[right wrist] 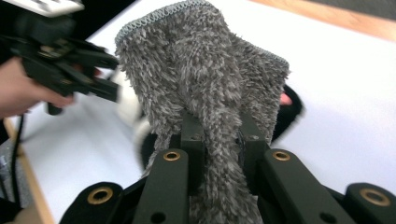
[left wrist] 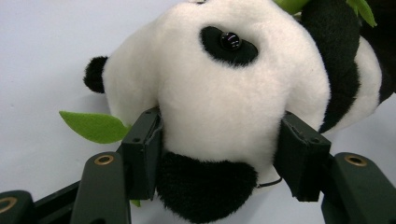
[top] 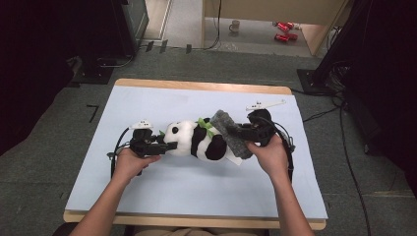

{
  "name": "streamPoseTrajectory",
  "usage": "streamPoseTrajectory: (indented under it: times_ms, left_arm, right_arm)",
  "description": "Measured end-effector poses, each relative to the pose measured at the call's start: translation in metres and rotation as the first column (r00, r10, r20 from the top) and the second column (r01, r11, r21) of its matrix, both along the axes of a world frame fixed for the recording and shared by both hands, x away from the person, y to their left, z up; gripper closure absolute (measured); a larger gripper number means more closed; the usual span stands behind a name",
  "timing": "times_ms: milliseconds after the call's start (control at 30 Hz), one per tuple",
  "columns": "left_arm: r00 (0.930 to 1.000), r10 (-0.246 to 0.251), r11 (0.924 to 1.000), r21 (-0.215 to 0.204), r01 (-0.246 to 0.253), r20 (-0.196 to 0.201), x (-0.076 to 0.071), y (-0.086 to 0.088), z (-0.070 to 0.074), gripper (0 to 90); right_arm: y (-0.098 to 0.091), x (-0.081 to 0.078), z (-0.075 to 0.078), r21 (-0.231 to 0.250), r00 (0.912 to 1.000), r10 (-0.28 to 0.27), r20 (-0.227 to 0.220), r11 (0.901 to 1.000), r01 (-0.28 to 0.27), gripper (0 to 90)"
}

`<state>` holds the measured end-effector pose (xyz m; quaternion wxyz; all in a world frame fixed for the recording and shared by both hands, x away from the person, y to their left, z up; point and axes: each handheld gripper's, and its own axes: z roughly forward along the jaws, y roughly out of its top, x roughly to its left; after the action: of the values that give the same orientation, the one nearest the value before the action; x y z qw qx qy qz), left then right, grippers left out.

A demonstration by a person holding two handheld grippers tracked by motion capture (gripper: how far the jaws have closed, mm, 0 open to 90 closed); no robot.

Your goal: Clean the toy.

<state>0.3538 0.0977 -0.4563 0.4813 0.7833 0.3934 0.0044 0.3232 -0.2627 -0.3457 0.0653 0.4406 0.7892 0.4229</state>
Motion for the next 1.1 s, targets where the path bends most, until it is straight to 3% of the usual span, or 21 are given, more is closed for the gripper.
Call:
streamPoseTrajectory:
  times_ms: [167,333,500,567,667,733,800,900,967,1100]
  left_arm:
    - [1.0000,-0.001,1.0000,0.003,0.001,0.010,-0.002,-0.001,0.000,39.7]
    - [0.9996,-0.005,0.9999,0.015,0.005,0.027,-0.005,-0.004,-0.001,40.3]
    - [0.9994,-0.006,0.9997,0.022,0.006,0.034,-0.009,-0.004,-0.002,40.2]
    - [0.9993,-0.008,0.9997,0.022,0.007,0.036,-0.009,-0.004,-0.002,40.1]
    - [0.9993,-0.008,0.9997,0.022,0.007,0.037,-0.009,-0.004,-0.003,40.1]
    - [0.9992,-0.011,0.9997,0.023,0.010,0.037,-0.009,-0.004,-0.003,40.1]
    - [0.9992,-0.013,0.9996,0.024,0.012,0.038,-0.008,-0.004,-0.003,40.1]
    - [0.9993,-0.007,0.9997,0.025,0.006,0.036,-0.008,-0.005,-0.002,40.1]
    - [0.9993,-0.008,0.9996,0.027,0.007,0.037,-0.008,-0.005,-0.002,40.2]
    - [0.9992,-0.012,0.9994,0.032,0.011,0.039,-0.009,-0.006,-0.002,40.1]
  right_arm:
    - [0.023,-0.011,0.022,0.000,0.9974,0.053,0.049,0.9986,-0.053,78.0]
    - [0.047,-0.024,0.038,0.011,0.9883,0.120,0.094,0.9925,-0.121,77.9]
    - [0.074,-0.033,0.041,0.056,0.9724,0.214,0.093,0.9739,-0.220,77.9]
    - [0.083,-0.031,0.033,0.075,0.9687,0.242,0.056,0.9665,-0.246,77.9]
    - [0.081,-0.020,0.014,0.068,0.9744,0.224,-0.011,0.9724,-0.223,77.8]
    - [0.072,-0.010,-0.003,0.033,0.9846,0.167,-0.053,0.9857,-0.165,77.8]
    - [0.058,-0.003,-0.013,-0.010,0.9923,0.112,-0.054,0.9936,-0.112,77.8]
    - [0.038,0.001,-0.016,0.027,0.9959,0.071,-0.057,0.9972,-0.069,77.4]
    - [0.031,0.001,-0.015,0.013,0.9978,0.051,-0.042,0.9986,-0.051,77.4]
    - [0.018,0.002,-0.023,0.028,0.9980,0.029,-0.056,0.9992,-0.027,77.4]
